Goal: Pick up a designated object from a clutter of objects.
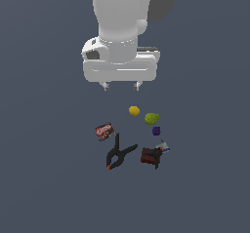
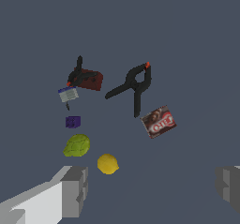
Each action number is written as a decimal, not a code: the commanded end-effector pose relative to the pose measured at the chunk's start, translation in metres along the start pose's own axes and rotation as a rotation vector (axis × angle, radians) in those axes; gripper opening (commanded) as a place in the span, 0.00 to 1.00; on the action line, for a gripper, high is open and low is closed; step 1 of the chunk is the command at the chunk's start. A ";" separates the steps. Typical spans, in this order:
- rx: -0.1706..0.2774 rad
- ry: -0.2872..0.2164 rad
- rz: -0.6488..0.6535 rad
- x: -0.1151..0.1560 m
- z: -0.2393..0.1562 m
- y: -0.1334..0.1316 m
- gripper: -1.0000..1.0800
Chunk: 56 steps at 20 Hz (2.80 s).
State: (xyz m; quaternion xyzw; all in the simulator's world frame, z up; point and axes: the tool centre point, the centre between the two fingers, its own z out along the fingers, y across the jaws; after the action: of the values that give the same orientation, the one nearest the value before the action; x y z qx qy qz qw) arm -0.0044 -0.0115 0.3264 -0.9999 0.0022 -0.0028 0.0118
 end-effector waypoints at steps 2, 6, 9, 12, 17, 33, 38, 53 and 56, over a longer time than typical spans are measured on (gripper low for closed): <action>0.000 0.001 0.000 0.000 0.000 0.000 0.96; 0.005 0.012 0.011 0.001 -0.001 0.010 0.96; 0.009 0.023 0.019 0.002 -0.002 0.019 0.96; 0.010 0.025 0.020 0.002 -0.002 0.021 0.96; 0.009 0.024 0.034 0.002 0.001 0.018 0.96; -0.004 0.018 0.231 0.003 0.039 -0.008 0.96; -0.009 0.017 0.327 0.002 0.057 -0.021 0.96; -0.021 0.016 0.612 -0.008 0.111 -0.060 0.96; -0.023 0.017 0.669 -0.011 0.121 -0.068 0.96</action>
State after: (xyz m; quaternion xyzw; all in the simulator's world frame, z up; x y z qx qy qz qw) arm -0.0131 0.0548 0.2118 -0.9487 0.3162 -0.0069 0.0012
